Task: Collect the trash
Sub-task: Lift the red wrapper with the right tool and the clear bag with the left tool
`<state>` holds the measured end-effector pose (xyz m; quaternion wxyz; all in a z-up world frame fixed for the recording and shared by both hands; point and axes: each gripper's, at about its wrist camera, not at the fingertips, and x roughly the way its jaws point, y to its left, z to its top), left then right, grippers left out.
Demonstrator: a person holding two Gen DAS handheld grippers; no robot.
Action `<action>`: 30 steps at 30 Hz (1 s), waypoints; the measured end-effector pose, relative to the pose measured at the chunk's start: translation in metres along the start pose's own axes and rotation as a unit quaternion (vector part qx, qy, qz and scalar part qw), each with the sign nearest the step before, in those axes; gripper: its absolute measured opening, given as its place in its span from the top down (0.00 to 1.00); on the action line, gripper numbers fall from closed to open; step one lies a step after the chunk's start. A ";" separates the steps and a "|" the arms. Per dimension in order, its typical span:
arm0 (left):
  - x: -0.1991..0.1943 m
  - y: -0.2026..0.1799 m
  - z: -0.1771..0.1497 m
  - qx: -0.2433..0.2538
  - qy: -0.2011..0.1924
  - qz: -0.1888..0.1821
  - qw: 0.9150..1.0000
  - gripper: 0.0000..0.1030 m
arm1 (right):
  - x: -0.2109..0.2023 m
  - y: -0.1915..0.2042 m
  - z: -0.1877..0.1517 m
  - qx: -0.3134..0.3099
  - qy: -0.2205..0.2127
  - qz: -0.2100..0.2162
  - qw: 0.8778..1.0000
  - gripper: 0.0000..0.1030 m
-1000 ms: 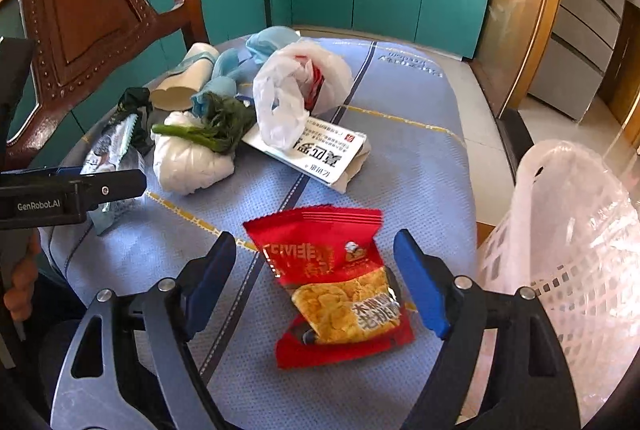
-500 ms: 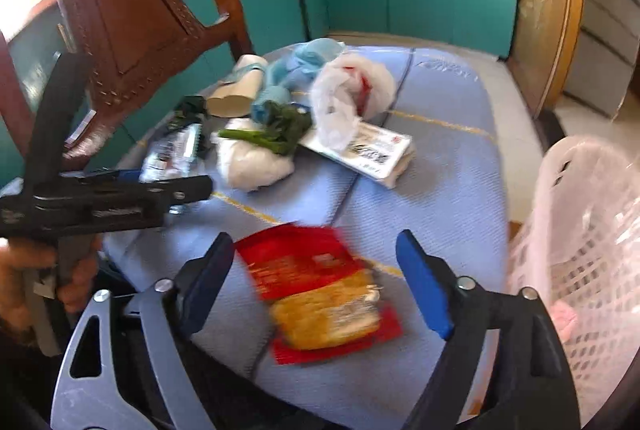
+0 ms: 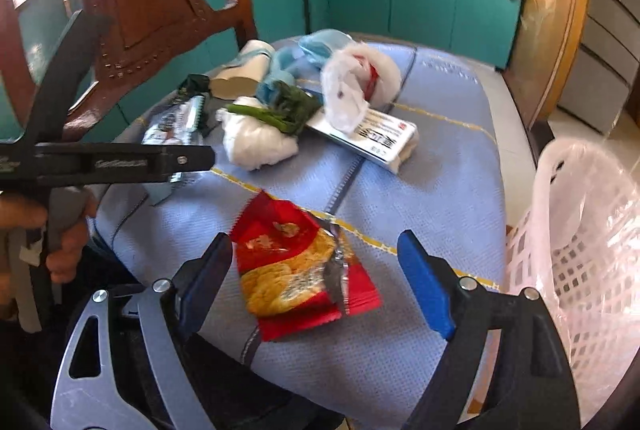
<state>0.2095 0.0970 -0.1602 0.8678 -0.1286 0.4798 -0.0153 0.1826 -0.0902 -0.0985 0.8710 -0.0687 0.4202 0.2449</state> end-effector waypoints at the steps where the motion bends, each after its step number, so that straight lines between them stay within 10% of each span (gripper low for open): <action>1: 0.000 0.000 0.000 -0.001 0.000 0.001 1.000 0.17 | -0.001 0.001 0.001 -0.004 -0.001 0.003 1.000 0.20; 8: 0.003 -0.003 -0.001 0.008 0.004 0.005 1.000 0.16 | 0.019 0.012 -0.003 -0.023 0.019 0.000 1.000 0.20; 17: 0.001 -0.007 -0.003 0.022 -0.003 0.016 1.000 0.27 | 0.028 0.009 -0.002 0.002 0.033 0.035 0.999 0.51; 30: -0.014 -0.009 -0.004 0.030 -0.046 0.027 0.998 0.33 | 0.005 -0.010 0.002 0.043 0.012 0.040 0.998 0.52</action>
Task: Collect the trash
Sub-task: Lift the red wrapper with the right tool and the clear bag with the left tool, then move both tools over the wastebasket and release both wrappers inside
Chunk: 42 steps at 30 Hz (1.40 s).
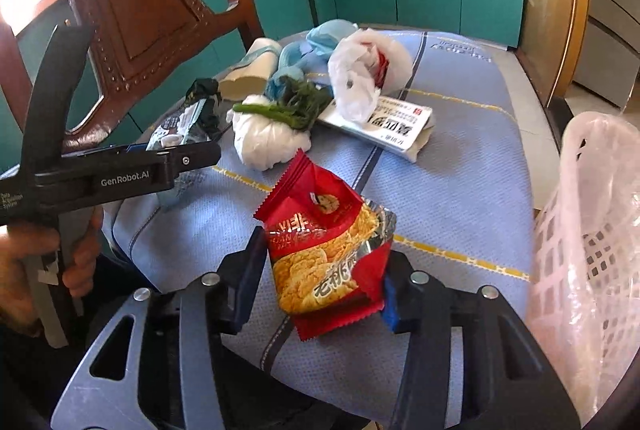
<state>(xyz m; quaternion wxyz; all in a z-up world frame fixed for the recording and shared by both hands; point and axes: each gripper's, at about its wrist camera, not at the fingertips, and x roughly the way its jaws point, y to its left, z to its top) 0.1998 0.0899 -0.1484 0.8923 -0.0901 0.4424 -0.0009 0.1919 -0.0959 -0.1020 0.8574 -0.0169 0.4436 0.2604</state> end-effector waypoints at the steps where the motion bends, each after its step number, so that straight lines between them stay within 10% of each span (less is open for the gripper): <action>1: -0.002 0.000 0.001 -0.002 -0.005 0.000 1.000 0.33 | -0.003 0.000 0.001 0.001 -0.004 -0.001 1.000 0.52; 11: -0.064 -0.017 0.000 0.026 -0.142 0.015 0.989 0.34 | -0.040 -0.006 0.010 0.008 -0.049 -0.013 0.999 0.52; 19: -0.090 -0.082 0.012 0.085 -0.157 -0.026 0.984 0.34 | -0.120 -0.054 0.016 0.052 -0.138 -0.060 0.987 0.52; 35: -0.038 -0.285 -0.002 0.208 -0.060 -0.248 0.944 0.34 | -0.221 -0.171 -0.071 0.184 -0.173 -0.201 0.947 0.52; 42: -0.027 -0.306 -0.006 0.246 -0.056 -0.252 0.934 0.11 | -0.221 -0.178 -0.067 0.197 -0.178 -0.207 0.941 0.52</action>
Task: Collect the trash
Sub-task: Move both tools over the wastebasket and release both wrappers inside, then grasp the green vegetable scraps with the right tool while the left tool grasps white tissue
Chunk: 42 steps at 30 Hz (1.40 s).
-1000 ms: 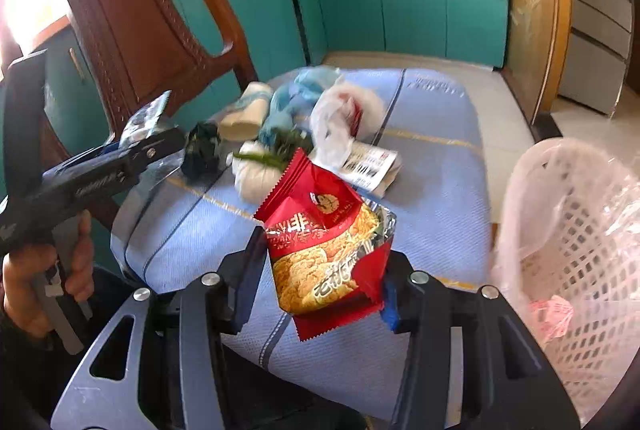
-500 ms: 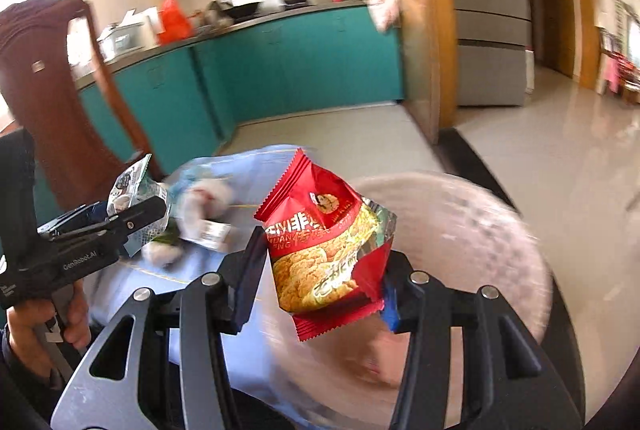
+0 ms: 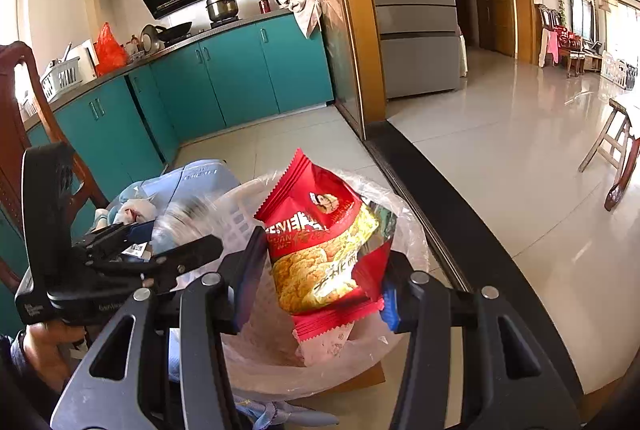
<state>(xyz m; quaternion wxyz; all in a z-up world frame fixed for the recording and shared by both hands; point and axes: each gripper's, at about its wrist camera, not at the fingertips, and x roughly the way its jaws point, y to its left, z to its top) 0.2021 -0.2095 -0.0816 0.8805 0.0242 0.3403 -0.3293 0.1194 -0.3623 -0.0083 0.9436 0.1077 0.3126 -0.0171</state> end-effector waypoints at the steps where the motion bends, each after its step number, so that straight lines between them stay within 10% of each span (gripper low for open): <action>1: -0.003 0.002 -0.001 0.004 -0.002 0.008 1.000 0.10 | 0.001 0.002 0.000 -0.001 0.000 0.001 1.000 0.52; 8: -0.036 0.054 -0.013 -0.019 -0.006 0.134 0.991 0.10 | 0.028 0.013 0.001 -0.017 0.027 0.004 0.999 0.46; 11: -0.056 0.090 -0.023 -0.030 0.000 0.217 0.976 0.10 | 0.041 0.026 -0.002 -0.038 0.037 -0.031 0.998 0.23; 18: -0.120 0.190 -0.056 -0.102 0.009 0.314 0.944 0.10 | 0.052 0.086 -0.001 -0.086 0.033 0.049 0.995 0.21; 23: -0.136 0.227 -0.080 -0.157 0.024 0.322 0.933 0.34 | 0.079 0.167 -0.006 -0.145 0.050 0.121 0.981 0.23; 30: -0.150 0.239 -0.090 -0.181 -0.001 0.334 0.925 0.41 | 0.130 0.247 -0.019 -0.154 0.122 0.224 0.955 0.51; 42: -0.169 0.241 -0.093 -0.188 -0.033 0.335 0.923 0.45 | 0.184 0.316 -0.044 -0.122 0.207 0.266 0.933 0.53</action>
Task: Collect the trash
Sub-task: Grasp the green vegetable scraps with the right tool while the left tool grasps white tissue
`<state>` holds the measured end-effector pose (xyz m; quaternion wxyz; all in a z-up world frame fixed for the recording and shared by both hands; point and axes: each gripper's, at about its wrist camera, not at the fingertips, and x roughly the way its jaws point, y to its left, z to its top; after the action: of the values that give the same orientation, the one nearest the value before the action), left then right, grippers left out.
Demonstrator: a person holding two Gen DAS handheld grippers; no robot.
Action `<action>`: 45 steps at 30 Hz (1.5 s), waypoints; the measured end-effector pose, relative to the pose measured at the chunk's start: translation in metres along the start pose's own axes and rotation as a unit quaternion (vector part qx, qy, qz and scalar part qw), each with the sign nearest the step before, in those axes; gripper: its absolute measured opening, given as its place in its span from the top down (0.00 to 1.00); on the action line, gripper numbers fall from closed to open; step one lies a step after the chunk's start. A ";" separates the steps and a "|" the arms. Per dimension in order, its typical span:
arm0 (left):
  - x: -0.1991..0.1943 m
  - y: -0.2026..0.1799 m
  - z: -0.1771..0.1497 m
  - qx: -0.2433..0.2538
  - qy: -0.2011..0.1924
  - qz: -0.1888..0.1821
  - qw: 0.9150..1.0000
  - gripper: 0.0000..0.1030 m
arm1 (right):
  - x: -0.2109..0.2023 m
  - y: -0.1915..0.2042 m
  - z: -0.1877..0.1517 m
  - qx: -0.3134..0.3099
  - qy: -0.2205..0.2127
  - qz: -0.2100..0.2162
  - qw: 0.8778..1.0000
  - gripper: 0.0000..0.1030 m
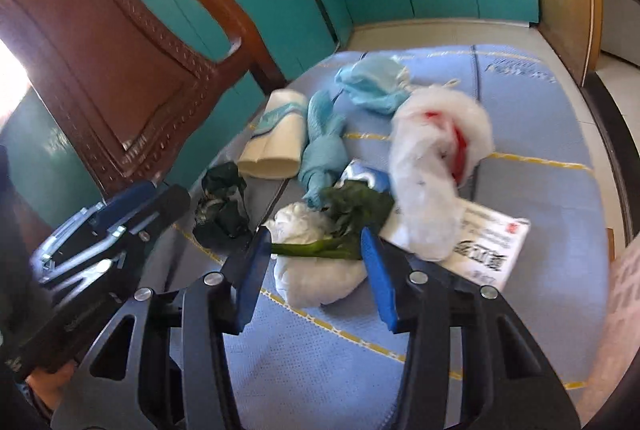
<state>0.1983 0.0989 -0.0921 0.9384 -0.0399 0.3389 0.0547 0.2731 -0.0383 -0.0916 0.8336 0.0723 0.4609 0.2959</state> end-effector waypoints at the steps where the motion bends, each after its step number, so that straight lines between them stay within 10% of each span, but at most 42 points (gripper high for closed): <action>1: 0.000 0.001 -0.001 -0.001 0.001 0.001 1.000 0.45 | 0.004 0.002 -0.002 -0.004 0.006 0.000 1.000 0.57; 8: 0.010 0.006 -0.004 -0.016 0.032 -0.007 0.999 0.45 | -0.022 -0.005 -0.020 -0.010 0.001 0.009 1.000 0.98; 18: 0.018 -0.019 -0.009 0.001 0.050 -0.056 0.997 0.33 | -0.067 -0.028 -0.057 -0.034 0.018 -0.055 0.998 0.97; 22: 0.031 -0.044 -0.010 0.017 0.074 -0.097 0.992 0.27 | -0.076 -0.036 -0.068 -0.030 0.019 -0.059 0.998 0.84; 25: 0.049 -0.066 -0.011 0.041 0.096 -0.085 0.991 0.27 | -0.084 -0.033 -0.071 -0.044 0.012 -0.075 0.996 0.56; 27: 0.063 -0.078 -0.015 0.052 0.126 -0.088 0.987 0.49 | -0.088 -0.030 -0.071 -0.053 0.008 -0.082 0.995 0.50; 38: 0.044 -0.045 -0.029 0.023 0.163 -0.163 0.973 0.68 | -0.081 -0.031 -0.077 -0.044 0.008 -0.082 0.996 0.47; 45: 0.038 -0.036 -0.038 0.050 0.161 -0.140 0.976 0.47 | -0.053 -0.032 -0.075 -0.038 0.015 -0.111 0.993 0.47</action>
<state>0.2083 0.0619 -0.1441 0.8707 -0.0484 0.4788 -0.1017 0.2049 -0.1061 -0.1077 0.8565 -0.0157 0.4665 0.2202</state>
